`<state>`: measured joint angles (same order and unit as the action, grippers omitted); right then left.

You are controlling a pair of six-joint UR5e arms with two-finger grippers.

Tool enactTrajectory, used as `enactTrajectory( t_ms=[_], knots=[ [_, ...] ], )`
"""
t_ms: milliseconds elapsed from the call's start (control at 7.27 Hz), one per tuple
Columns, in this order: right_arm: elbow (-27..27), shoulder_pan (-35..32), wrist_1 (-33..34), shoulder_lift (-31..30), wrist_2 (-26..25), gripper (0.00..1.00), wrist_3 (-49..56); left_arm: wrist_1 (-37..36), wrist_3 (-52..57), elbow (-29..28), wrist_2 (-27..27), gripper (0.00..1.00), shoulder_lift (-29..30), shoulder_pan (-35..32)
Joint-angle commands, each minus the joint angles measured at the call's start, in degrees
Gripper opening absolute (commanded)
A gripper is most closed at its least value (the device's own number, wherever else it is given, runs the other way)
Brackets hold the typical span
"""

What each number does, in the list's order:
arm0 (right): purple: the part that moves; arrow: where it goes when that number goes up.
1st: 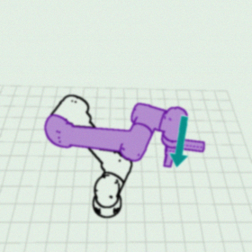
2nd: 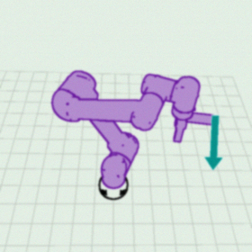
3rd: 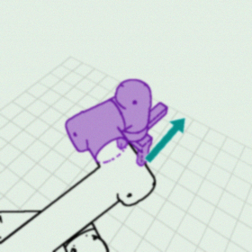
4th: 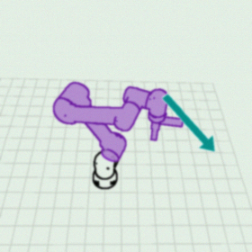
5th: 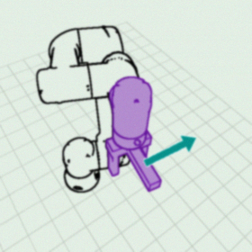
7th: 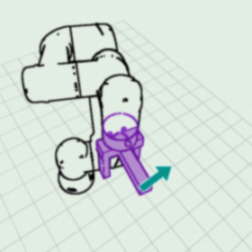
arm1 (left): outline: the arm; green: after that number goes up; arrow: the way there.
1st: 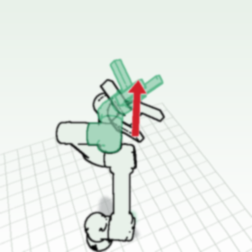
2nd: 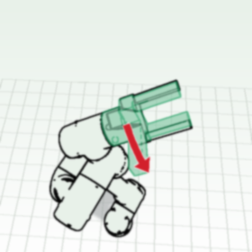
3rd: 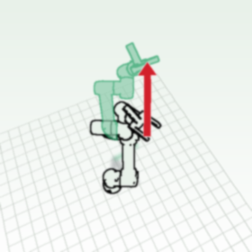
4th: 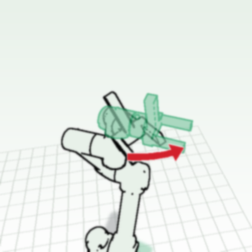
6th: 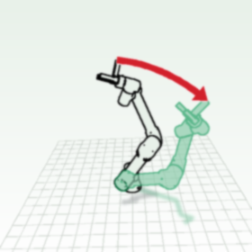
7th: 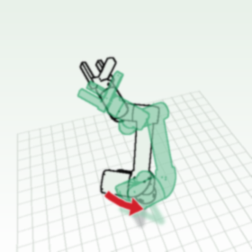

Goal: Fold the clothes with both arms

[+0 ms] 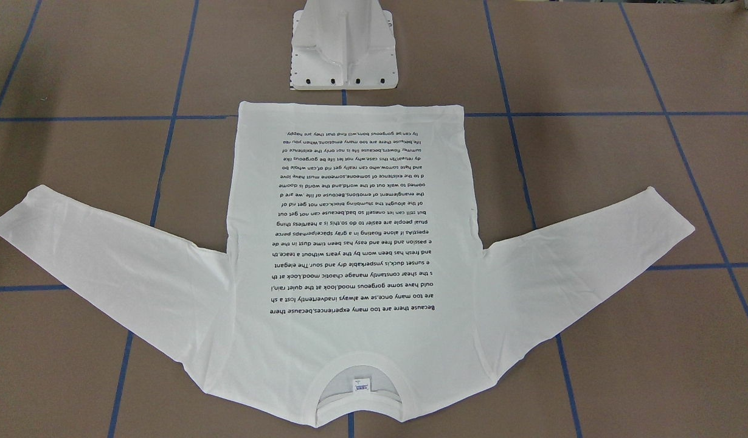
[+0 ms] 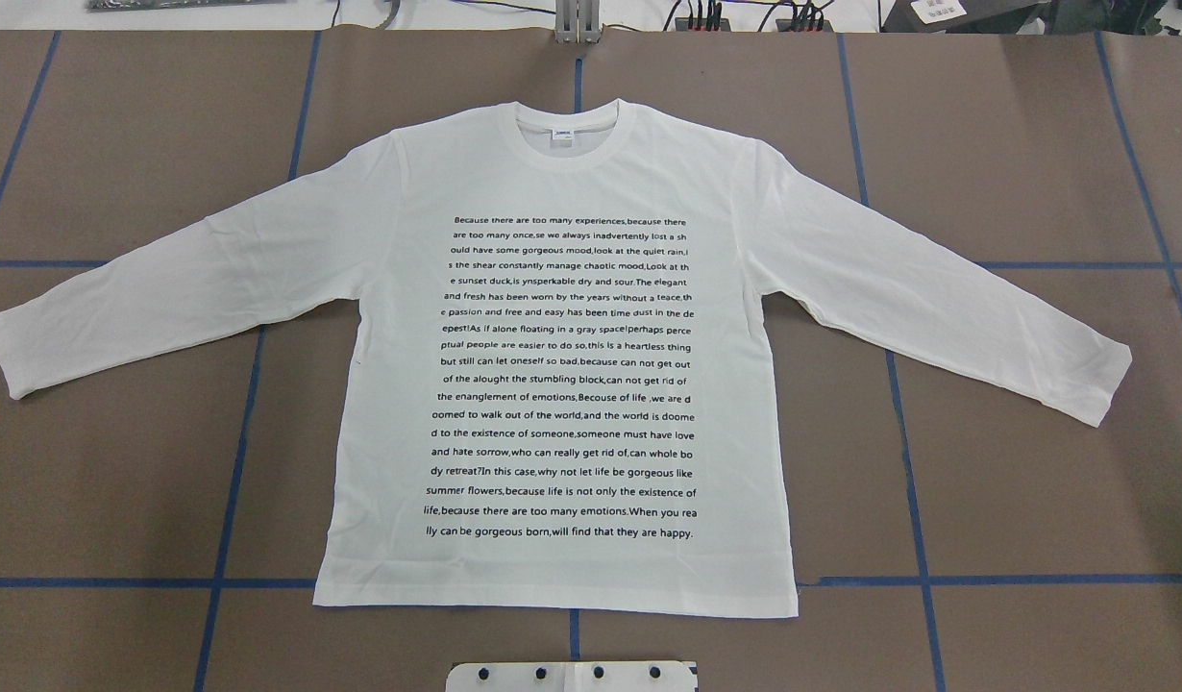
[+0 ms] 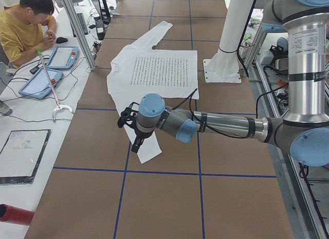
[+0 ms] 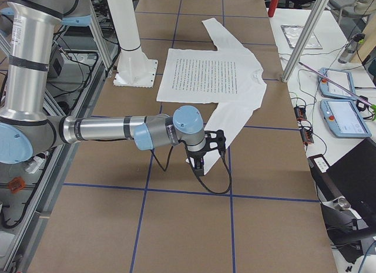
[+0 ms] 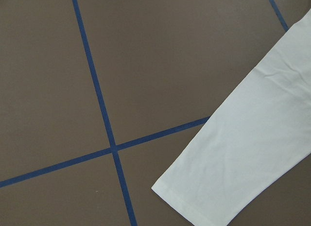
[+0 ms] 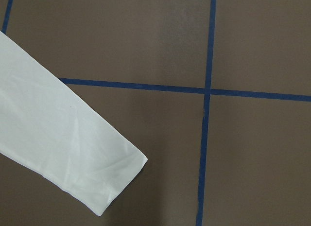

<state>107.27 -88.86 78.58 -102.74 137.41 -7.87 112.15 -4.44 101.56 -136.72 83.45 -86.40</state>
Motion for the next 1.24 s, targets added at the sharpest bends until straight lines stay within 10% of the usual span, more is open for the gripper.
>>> enactTrajectory(
  t_ms=[0,1100],
  knots=[
    [0.0,0.1,-0.1,-0.1,0.0,1.00,0.0,0.3,0.2,0.1,-0.2,1.00,0.0,0.0],
    [-5.3,8.9,-2.9,1.9,0.0,1.00,0.2,0.4,0.2,-0.8,0.1,1.00,-1.2,0.0]
  ],
)
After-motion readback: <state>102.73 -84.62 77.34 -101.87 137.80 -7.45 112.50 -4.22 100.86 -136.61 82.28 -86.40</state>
